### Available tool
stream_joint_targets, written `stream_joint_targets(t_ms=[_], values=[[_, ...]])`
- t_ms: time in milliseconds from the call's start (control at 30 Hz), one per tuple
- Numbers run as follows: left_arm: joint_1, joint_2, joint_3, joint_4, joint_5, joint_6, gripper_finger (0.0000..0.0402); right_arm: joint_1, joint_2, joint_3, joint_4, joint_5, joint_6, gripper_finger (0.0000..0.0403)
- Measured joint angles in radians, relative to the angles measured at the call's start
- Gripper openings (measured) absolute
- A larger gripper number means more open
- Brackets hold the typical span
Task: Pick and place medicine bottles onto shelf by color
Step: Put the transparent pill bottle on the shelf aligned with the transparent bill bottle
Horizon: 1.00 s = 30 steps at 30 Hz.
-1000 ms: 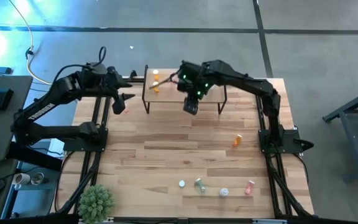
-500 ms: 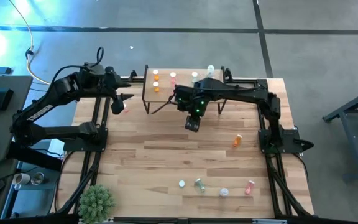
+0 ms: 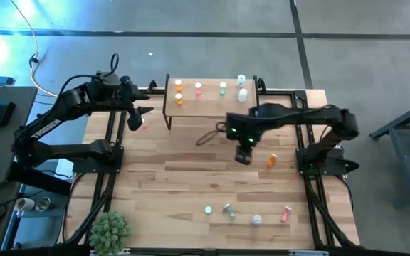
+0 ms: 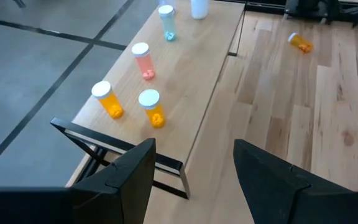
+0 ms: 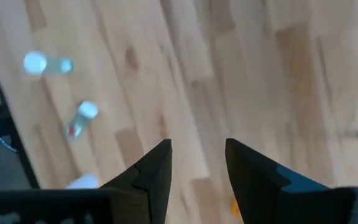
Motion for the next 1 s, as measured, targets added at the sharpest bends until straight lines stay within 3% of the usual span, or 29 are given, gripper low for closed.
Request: stream_joint_targets(t_ms=[467, 733, 1000], values=[[0.000, 0.000, 0.000, 0.000, 0.001, -0.117, 0.0207, 0.233, -0.346, -0.351, 0.103, 0.042, 0.309, 0.0139], [0.000, 0.000, 0.000, -0.001, 0.004, -0.186, 0.0207, 0.399, -0.381, -0.469, 0.119, 0.041, 0.461, 0.0158], [0.000, 0.000, 0.000, -0.001, 0.002, -0.192, 0.0207, 0.582, -0.379, -0.526, 0.313, 0.096, 0.581, 0.0190]])
